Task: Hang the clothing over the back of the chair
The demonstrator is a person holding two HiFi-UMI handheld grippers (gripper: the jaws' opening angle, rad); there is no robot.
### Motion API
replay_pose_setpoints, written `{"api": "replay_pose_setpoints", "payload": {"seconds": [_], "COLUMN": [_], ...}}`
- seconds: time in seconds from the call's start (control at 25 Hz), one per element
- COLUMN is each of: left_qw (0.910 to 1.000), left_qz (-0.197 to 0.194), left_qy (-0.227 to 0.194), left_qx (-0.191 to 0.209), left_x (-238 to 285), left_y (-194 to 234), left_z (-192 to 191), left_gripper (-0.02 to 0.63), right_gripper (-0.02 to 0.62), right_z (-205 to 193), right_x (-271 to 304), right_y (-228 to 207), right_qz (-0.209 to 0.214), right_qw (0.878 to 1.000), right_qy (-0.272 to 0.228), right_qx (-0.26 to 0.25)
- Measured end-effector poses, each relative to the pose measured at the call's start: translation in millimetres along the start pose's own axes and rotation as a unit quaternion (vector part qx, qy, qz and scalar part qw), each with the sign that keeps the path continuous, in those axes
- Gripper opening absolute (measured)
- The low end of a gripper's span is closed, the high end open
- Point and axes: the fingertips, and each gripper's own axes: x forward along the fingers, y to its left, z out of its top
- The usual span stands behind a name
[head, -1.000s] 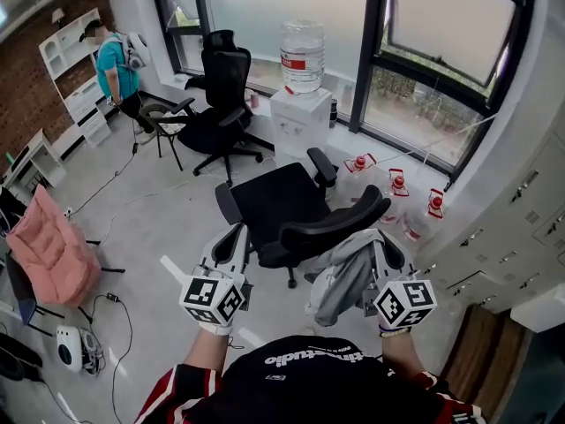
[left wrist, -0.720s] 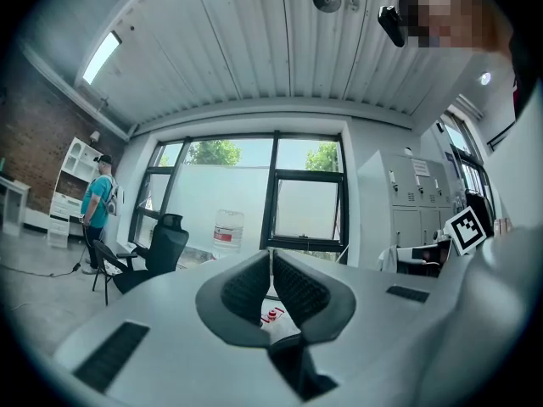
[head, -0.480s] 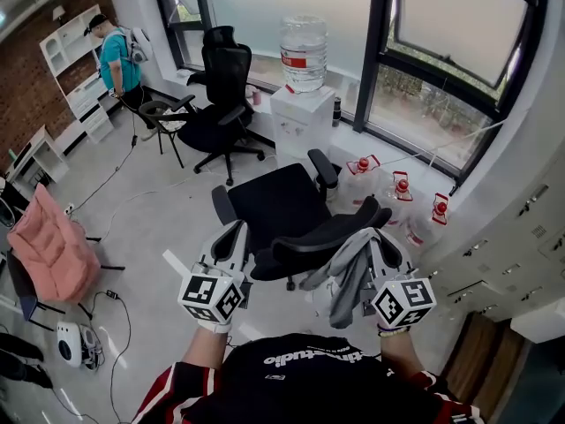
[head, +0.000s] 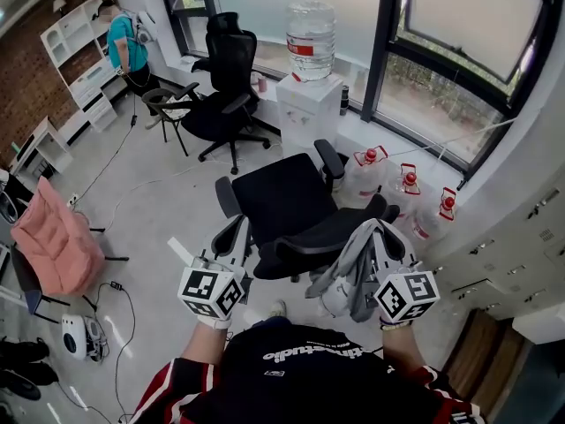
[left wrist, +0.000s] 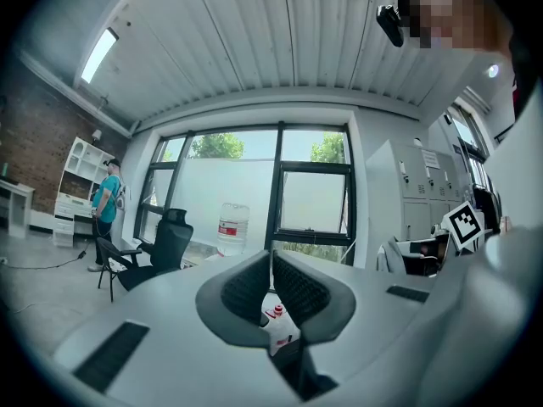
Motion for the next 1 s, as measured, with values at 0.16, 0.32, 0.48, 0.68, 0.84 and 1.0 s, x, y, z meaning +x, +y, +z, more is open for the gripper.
{"api": "replay_pose_setpoints", "payload": {"seconds": [0.16, 0.32, 0.48, 0.68, 0.84, 1.0], "left_qw": [0.9999, 0.9996, 0.9994, 0.9992, 0.9989, 0.9986], "left_qz": [-0.010, -0.026, -0.034, -0.038, -0.042, -0.050], "left_qy": [0.005, 0.004, 0.003, 0.006, 0.009, 0.010], "left_qx": [-0.005, -0.008, -0.009, -0.013, -0.016, -0.016], "left_x": [17.3, 38.4, 57.8, 77.8, 95.5, 112.9], "left_y": [14.3, 26.1, 40.4, 58.1, 70.8, 78.3], "left_z": [-2.9, 1.2, 5.8, 4.8, 4.3, 4.2], "left_gripper": [0.031, 0.030, 0.031, 0.031, 0.031, 0.031], "right_gripper": [0.017, 0.018, 0.017, 0.017, 0.017, 0.017], "right_z": [-2.5, -5.1, -1.7, -1.5, -0.9, 6.7], "right_x": [19.0, 38.3, 60.6, 88.7, 113.7, 136.7], "right_y": [0.7, 0.8, -1.9, -4.2, -7.9, -6.3], "right_qz": [-0.007, -0.016, -0.022, -0.020, -0.016, -0.010], "right_qw": [1.000, 1.000, 1.000, 1.000, 1.000, 1.000], "right_qy": [0.007, 0.017, 0.014, 0.010, 0.008, -0.001], "right_qx": [-0.004, -0.005, -0.002, 0.003, 0.015, 0.014]}}
